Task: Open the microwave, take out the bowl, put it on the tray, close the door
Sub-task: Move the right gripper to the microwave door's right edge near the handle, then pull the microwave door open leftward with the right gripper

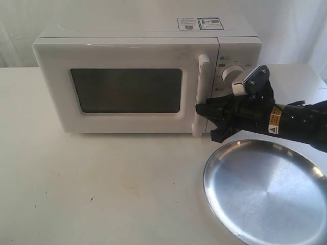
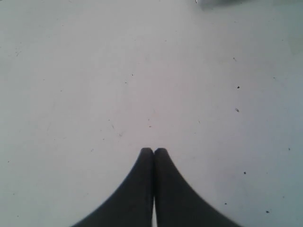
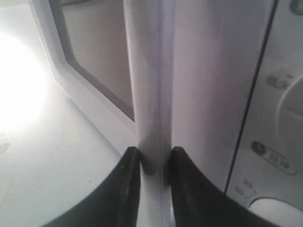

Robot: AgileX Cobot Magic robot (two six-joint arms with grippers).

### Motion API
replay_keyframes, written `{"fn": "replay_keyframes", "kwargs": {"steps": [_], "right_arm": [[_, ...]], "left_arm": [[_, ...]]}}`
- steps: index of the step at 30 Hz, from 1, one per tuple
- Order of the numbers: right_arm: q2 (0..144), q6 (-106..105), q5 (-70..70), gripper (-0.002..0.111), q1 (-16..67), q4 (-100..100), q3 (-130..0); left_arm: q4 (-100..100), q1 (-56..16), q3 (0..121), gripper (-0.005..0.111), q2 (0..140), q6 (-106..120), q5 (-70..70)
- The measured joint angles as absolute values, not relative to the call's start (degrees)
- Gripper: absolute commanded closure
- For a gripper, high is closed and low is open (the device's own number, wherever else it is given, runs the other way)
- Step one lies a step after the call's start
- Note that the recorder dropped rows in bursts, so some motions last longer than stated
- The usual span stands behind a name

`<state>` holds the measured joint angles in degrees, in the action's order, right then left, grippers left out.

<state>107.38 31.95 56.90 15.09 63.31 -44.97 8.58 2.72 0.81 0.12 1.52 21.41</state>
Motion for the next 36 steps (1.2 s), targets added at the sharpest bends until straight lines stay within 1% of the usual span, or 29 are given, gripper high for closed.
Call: {"fn": "replay_keyframes", "kwargs": {"steps": [25, 26, 27, 29, 30, 36], "right_arm": [[107.0, 37.5, 55.9, 0.108, 14.7, 67.2, -45.8], [106.5, 38.0, 55.8, 0.108, 14.7, 68.9, -45.8], [105.6, 38.2, 57.5, 0.108, 14.6, 75.2, -45.2], [103.7, 38.4, 64.9, 0.108, 16.0, 88.7, -43.2], [103.2, 37.6, 66.9, 0.108, 16.8, 91.0, -42.3], [101.4, 38.2, 64.4, 0.108, 17.3, 89.7, -40.5]], "left_arm": [[8.6, 2.7, 0.8, 0.107, 0.1, 1.5, 21.4], [8.6, 2.7, 0.8, 0.107, 0.1, 1.5, 21.4], [8.6, 2.7, 0.8, 0.107, 0.1, 1.5, 21.4], [8.6, 2.7, 0.8, 0.107, 0.1, 1.5, 21.4], [8.6, 2.7, 0.8, 0.107, 0.1, 1.5, 21.4], [8.7, 2.7, 0.8, 0.107, 0.1, 1.5, 21.4]]}}
